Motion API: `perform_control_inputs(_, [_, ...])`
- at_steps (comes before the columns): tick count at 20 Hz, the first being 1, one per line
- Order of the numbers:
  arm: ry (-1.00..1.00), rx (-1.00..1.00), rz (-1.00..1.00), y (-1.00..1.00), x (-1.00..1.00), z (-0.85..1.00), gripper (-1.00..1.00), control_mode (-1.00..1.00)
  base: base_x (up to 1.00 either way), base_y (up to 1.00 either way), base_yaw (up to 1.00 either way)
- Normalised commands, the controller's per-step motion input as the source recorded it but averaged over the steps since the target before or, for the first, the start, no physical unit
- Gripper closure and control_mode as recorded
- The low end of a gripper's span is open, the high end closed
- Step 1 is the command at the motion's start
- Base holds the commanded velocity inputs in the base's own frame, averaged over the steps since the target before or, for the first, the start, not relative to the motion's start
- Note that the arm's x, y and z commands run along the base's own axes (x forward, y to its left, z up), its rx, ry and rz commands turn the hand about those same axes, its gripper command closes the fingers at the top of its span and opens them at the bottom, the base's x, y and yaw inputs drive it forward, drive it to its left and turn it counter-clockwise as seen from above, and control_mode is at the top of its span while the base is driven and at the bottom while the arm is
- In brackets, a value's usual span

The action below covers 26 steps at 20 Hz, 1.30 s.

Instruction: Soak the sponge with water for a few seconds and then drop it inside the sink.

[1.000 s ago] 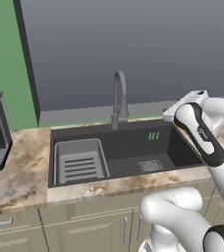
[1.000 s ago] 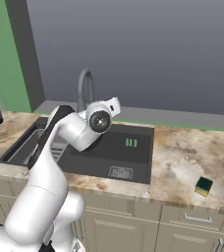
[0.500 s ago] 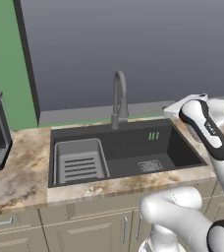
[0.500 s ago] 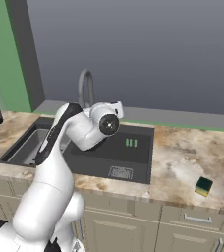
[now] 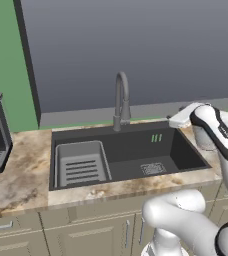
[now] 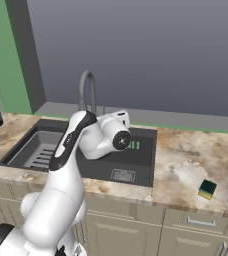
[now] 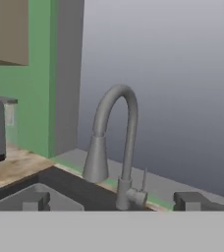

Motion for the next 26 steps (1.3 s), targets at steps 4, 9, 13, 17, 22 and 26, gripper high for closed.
perform_control_inputs(4, [-0.2,0.0,0.05,0.0,0.0,-0.45,-1.0,-1.0,0.0,0.0,0.0])
perform_control_inputs(9, [-0.03,0.0,0.03,0.03,0.05,-0.13,-1.0,-1.0,0.0,0.0,0.0])
perform_control_inputs(13, [0.04,0.01,0.01,0.03,0.27,0.04,-1.0,-1.0,0.0,0.0,0.0])
perform_control_inputs(17, [0.21,0.0,0.04,0.0,0.36,0.36,-1.0,-1.0,0.0,0.0,0.0])
perform_control_inputs(22, [0.16,0.0,0.05,0.0,0.21,0.13,-1.0,-1.0,0.0,0.0,0.0])
perform_control_inputs(26, [0.01,0.0,0.07,0.0,0.12,-0.05,-1.0,-1.0,0.0,0.0,0.0])
